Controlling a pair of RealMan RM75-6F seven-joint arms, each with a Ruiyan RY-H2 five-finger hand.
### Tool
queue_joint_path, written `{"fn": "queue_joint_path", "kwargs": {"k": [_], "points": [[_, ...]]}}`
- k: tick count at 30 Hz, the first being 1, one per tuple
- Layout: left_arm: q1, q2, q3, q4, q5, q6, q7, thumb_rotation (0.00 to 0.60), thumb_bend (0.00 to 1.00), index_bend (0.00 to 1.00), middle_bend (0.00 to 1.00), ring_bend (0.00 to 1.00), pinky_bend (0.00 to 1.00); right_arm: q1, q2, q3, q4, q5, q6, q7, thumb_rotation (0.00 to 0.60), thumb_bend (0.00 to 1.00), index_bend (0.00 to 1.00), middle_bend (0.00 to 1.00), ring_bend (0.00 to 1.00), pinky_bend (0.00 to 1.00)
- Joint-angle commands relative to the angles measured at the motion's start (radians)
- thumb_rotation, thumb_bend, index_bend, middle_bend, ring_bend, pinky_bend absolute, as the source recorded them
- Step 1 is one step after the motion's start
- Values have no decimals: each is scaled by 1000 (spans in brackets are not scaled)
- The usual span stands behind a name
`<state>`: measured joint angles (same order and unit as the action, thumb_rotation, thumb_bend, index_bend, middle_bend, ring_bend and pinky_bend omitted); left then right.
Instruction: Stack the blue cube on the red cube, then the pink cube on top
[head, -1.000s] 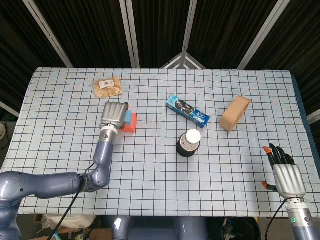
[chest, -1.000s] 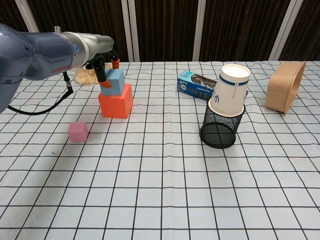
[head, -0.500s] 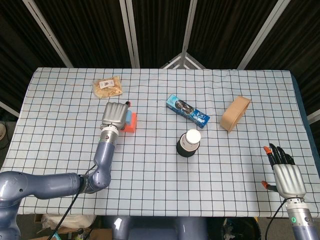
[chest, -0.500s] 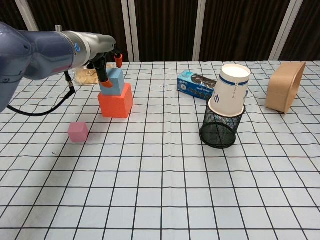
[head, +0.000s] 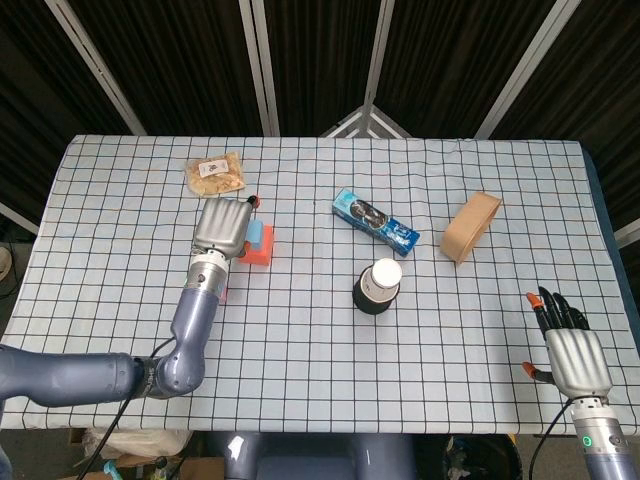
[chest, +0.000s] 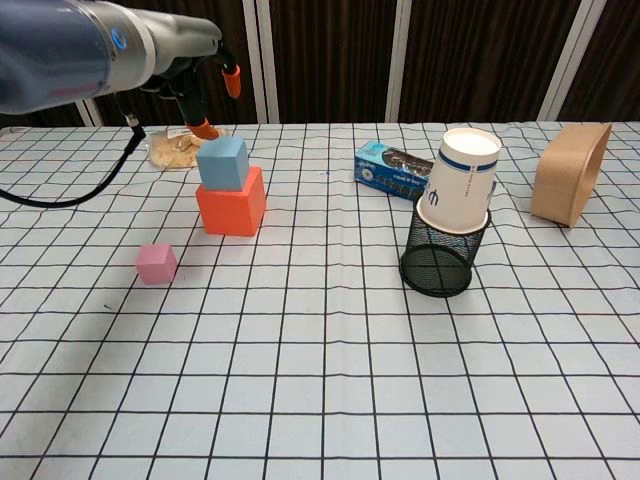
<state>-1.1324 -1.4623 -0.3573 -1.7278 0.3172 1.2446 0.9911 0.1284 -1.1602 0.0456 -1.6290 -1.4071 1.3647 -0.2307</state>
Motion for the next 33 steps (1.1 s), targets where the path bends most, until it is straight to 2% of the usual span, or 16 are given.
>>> {"fn": "queue_joint_path", "kwargs": {"k": [1,4,6,11,16,20,27,33], "points": [[63,174,4,-243,73,50,-9,600,316,293,947,824,850,-2,1,1,-2,0,3,0,600,109,0,0,0,172],[114,288,43,-407,116,75,-8,600,315,282,944,823,850,-2,3,-1,-5,-2,3,3,600,108,0,0,0,172],[145,343,77,-479,132,82,-9,600,314,274,942,823,850,-2,4,-2,-7,-6,4,5,600,108,0,0,0,172],[216,395,185,-538,162,109,-14,600,312,275,941,823,850,-5,8,-4,-11,-16,10,14,600,108,0,0,0,172],[280,359,273,-484,202,114,-61,600,313,269,941,823,850,-7,13,-5,-9,-18,12,27,600,107,0,0,0,172],[312,307,310,-401,238,101,-100,600,312,266,940,823,850,-6,13,-6,-7,-19,8,31,600,108,0,0,0,172],[328,202,323,-252,272,62,-141,600,312,287,942,823,850,-4,12,-8,-5,-21,2,31,600,108,0,0,0,172],[324,120,331,-152,254,17,-134,600,313,291,943,823,850,-3,11,-7,-2,-17,-1,33,600,107,0,0,0,172]]}}
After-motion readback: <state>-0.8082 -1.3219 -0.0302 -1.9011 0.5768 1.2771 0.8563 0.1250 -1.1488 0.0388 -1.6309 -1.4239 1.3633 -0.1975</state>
